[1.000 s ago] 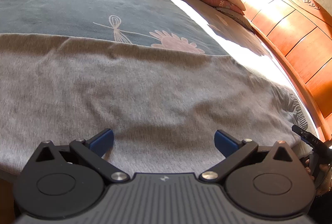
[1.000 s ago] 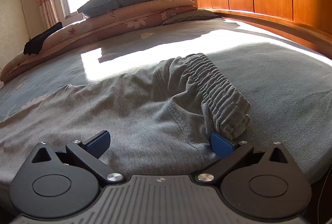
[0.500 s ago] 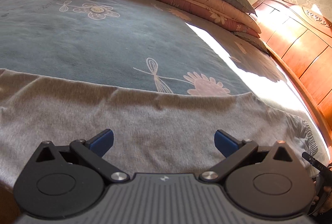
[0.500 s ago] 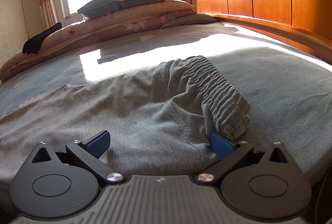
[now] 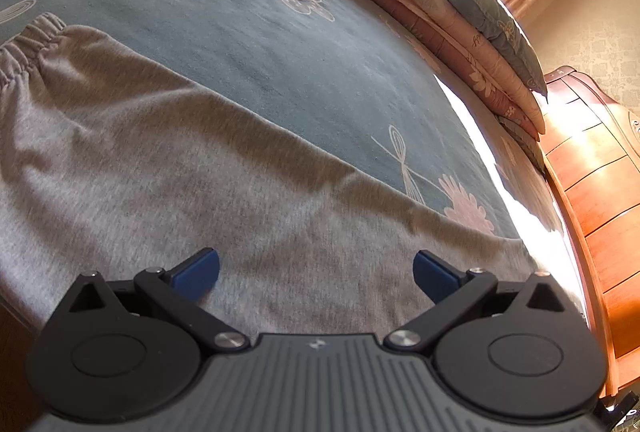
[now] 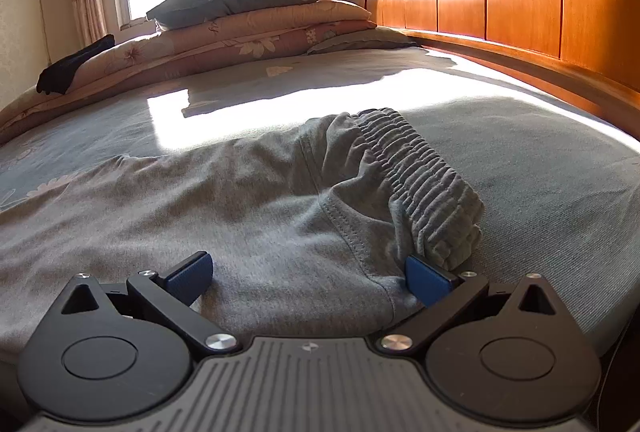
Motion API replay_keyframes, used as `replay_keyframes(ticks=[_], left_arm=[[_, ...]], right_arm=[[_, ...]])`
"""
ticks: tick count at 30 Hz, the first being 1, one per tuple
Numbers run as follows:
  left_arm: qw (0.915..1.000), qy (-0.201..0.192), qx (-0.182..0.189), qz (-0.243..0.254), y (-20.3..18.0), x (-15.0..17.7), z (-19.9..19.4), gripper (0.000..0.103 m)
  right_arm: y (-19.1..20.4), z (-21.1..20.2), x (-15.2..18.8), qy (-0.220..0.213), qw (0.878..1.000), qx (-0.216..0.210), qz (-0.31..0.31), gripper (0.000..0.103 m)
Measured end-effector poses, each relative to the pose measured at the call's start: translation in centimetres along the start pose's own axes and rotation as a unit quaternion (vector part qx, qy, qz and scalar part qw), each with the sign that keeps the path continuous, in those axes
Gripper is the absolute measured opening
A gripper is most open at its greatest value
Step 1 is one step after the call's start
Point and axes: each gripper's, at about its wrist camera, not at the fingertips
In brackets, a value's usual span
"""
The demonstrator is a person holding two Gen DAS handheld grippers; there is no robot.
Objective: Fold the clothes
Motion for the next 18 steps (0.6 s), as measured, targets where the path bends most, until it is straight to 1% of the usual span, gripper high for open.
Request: replay_keyframes(ticks=[3, 7, 14, 18], left_arm=[[0.9993, 0.004, 0.0, 0.037, -0.6, 0.3, 0.1, 0.102], [0.9976, 0.015, -0.003, 0.067, -1.1, 0.3, 0.0, 0.102], [0.9981, 0.033, -0.012, 0.051, -1.1, -0.5, 0.2, 0.102], [0.9968, 0.043, -0.032, 0.059, -1.8, -0.8, 0.4, 0.102]], right_arm=[[-0.1, -0.1, 0.0, -0.001, 1.0, -0.002, 0.003, 0.103], [-0.1, -0.1, 0.1, -0.001, 1.0, -0.002, 0.003, 0.103], [-0.1, -0.2, 0.0, -0.001, 1.0, -0.002, 0.002, 0.103], [0.5, -0.2, -0.4, 0.009, 1.0, 0.012, -0.005, 0.103]])
Point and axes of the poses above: each gripper's, at about its wrist camera, not at the fingertips, and z roughly the way its jaws point, y to its left, x to its underside, and after that the axes turned 10 degrees about -y, right-handed
